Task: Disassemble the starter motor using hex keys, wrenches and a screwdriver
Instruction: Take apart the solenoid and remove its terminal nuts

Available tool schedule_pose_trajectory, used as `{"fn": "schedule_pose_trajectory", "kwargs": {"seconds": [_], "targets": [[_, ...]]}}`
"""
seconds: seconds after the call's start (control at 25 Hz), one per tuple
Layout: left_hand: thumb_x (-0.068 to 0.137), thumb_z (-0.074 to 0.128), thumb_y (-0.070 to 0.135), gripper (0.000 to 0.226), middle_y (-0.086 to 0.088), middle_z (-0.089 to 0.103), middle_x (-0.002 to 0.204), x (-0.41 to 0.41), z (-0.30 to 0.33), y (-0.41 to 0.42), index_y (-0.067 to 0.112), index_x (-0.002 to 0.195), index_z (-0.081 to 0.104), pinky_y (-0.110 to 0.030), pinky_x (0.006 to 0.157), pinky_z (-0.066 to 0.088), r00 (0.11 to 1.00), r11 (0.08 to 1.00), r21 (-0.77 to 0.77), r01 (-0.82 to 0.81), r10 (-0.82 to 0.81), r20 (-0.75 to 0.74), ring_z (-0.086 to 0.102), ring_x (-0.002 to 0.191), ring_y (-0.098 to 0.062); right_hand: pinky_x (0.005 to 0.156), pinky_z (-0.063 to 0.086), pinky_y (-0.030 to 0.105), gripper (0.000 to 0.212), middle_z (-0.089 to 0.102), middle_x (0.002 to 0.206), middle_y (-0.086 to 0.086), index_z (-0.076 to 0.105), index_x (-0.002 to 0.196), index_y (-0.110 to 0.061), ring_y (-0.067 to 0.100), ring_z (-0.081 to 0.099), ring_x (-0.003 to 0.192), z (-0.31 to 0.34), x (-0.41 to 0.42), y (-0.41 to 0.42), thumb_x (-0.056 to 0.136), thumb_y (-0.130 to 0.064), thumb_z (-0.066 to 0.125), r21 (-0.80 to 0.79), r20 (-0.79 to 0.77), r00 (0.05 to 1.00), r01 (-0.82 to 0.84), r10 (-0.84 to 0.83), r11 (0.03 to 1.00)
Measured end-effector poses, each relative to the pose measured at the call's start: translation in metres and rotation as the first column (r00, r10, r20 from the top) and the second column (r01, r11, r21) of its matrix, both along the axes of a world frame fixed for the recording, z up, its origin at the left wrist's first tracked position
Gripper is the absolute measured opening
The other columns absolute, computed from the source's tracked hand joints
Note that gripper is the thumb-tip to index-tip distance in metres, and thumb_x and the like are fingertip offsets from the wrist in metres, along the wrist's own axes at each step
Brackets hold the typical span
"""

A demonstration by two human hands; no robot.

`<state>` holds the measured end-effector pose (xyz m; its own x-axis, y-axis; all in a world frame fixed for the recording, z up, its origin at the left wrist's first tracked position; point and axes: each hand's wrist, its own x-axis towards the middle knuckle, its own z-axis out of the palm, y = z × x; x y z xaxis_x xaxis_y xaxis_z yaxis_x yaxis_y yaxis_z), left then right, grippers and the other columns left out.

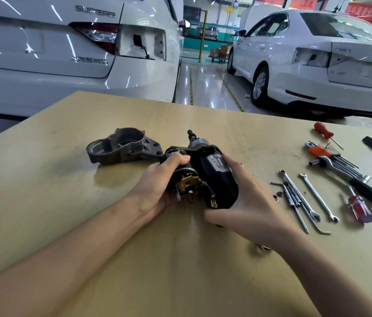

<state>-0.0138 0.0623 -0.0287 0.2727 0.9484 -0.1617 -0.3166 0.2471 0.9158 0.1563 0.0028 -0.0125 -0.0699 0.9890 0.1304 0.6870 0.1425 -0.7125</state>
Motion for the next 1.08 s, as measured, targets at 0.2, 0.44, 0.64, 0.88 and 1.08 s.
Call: {"fn": "schedule_pose_trajectory", "kwargs": {"seconds": [0.2,0.44,0.64,0.88,1.08], "targets": [[0.086,0.056,0.023,0.036,-0.017,0.065,0.091,0.005,0.000,-0.006,-0.004,0.107,0.067,-0.031,0.063,0.050,0.986,0.987,0.011,-0.161,0.160,0.038,0.062,0.076,-0.025,0.081,0.042,0.017,0.105,0.052,0.114,-0.021,0.022,0.142,-0.047,-0.001,0.052,0.104,-0.006,-0.010,-0.002,0.044,-0.052,0.062,0.055,-0.046,0.999,0.018,-0.016,0.998],[0.084,0.059,0.022,0.014,-0.007,0.061,0.069,0.008,0.007,-0.007,0.010,0.081,0.065,-0.027,0.055,0.045,0.951,0.953,-0.052,-0.300,0.303,0.065,0.057,0.055,-0.015,0.065,0.030,0.007,0.105,0.048,0.103,-0.019,0.006,0.145,-0.045,0.001,0.039,0.086,-0.003,-0.012,-0.013,0.054,-0.053,0.058,0.128,0.227,0.973,0.007,-0.037,0.992],[0.086,0.057,0.020,0.010,-0.009,0.053,0.073,0.001,0.013,-0.002,0.012,0.083,0.059,-0.030,0.059,0.046,0.957,0.963,-0.094,-0.253,0.264,0.123,0.050,0.056,-0.016,0.061,0.044,0.015,0.101,0.055,0.106,-0.023,0.024,0.139,-0.053,0.002,0.059,0.077,0.015,0.003,-0.016,0.046,-0.050,0.064,-0.030,0.074,0.996,-0.043,0.046,0.999],[0.088,0.054,0.022,0.014,-0.014,0.049,0.091,-0.001,0.011,0.000,0.013,0.098,0.054,-0.031,0.063,0.044,0.976,0.981,-0.065,-0.183,0.189,0.104,0.048,0.074,-0.023,0.085,0.056,0.038,0.060,0.072,0.104,-0.001,0.067,0.104,-0.035,0.021,0.069,0.097,0.045,0.032,-0.008,0.044,-0.037,0.075,-0.179,-0.518,0.847,0.029,-0.119,0.983],[0.088,0.052,0.021,0.011,-0.009,0.056,0.077,-0.003,0.010,0.001,0.012,0.095,0.056,-0.028,0.059,0.047,0.981,0.988,-0.051,-0.149,0.154,0.122,0.054,0.063,-0.019,0.062,0.058,0.037,0.054,0.063,0.084,0.017,0.057,0.099,-0.007,0.030,0.070,0.073,0.038,0.029,0.010,0.058,-0.036,0.076,-0.357,-0.897,0.271,0.025,-0.350,0.934]]}}
